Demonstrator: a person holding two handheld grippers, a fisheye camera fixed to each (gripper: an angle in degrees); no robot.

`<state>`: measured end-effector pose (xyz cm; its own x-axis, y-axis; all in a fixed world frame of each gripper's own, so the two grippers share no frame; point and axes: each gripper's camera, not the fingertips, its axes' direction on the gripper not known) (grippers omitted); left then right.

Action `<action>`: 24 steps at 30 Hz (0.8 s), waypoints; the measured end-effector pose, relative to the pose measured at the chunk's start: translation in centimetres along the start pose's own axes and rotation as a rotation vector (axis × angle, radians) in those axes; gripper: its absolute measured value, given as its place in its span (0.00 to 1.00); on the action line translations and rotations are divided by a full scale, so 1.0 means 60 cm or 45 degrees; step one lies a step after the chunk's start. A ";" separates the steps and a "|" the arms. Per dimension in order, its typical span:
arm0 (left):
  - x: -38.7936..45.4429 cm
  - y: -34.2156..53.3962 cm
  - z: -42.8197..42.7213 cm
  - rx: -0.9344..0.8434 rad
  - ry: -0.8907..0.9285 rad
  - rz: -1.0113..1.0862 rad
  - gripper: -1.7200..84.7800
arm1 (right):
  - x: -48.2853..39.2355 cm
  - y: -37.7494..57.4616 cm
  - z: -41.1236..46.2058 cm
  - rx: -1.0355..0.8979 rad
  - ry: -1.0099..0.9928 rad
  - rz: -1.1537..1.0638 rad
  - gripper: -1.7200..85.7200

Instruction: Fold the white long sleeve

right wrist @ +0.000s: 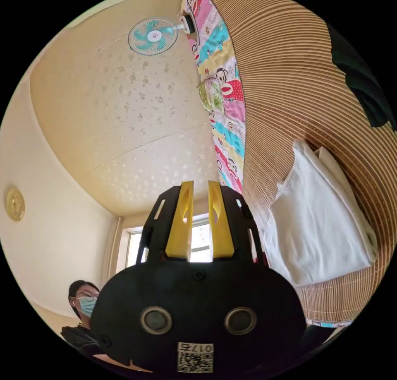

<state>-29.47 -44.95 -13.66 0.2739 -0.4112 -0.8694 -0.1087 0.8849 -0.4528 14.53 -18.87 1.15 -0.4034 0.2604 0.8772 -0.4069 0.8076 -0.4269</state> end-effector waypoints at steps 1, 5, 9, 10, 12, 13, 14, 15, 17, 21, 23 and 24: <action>-0.023 0.027 0.023 -0.034 -0.103 -0.014 0.20 | -0.002 0.005 -0.002 -0.042 0.073 -0.024 0.08; -0.115 0.086 0.117 -0.168 -0.221 -0.087 0.23 | 0.039 0.046 -0.040 -0.267 0.431 -0.006 0.06; -0.173 0.092 0.205 -0.253 -0.278 -0.114 0.23 | 0.092 0.085 -0.131 -0.222 0.412 0.158 0.05; -0.186 0.083 0.221 -0.246 -0.268 -0.126 0.22 | 0.099 0.090 -0.145 -0.200 0.400 0.178 0.05; -0.212 0.069 0.244 -0.250 -0.201 -0.189 0.17 | 0.127 0.107 -0.193 -0.103 0.367 0.277 0.05; -0.231 0.063 0.255 -0.258 -0.169 -0.268 0.14 | 0.133 0.110 -0.203 -0.081 0.352 0.299 0.05; -0.235 0.061 0.256 -0.253 -0.153 -0.290 0.13 | 0.143 0.116 -0.217 -0.048 0.316 0.330 0.05; -0.227 0.054 0.253 -0.224 -0.116 -0.274 0.10 | 0.147 0.119 -0.226 -0.028 0.290 0.343 0.05; -0.168 0.045 0.236 -0.160 -0.119 -0.111 0.08 | 0.147 0.121 -0.235 -0.023 0.283 0.347 0.05; 0.107 0.071 0.264 -0.160 -0.267 0.561 0.07 | 0.147 0.113 -0.247 -0.049 0.233 0.338 0.05; 0.220 0.113 0.314 -0.191 -0.330 0.849 0.07 | 0.152 0.107 -0.254 -0.053 0.209 0.350 0.06; 0.280 0.147 0.359 -0.232 -0.339 1.009 0.07 | 0.156 0.103 -0.259 -0.054 0.202 0.362 0.06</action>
<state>-5.27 -39.32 -28.00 0.2651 0.3997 -0.8775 -0.5089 0.8310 0.2247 20.99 -3.22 10.15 -0.3618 0.5555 0.7487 -0.2606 0.7108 -0.6534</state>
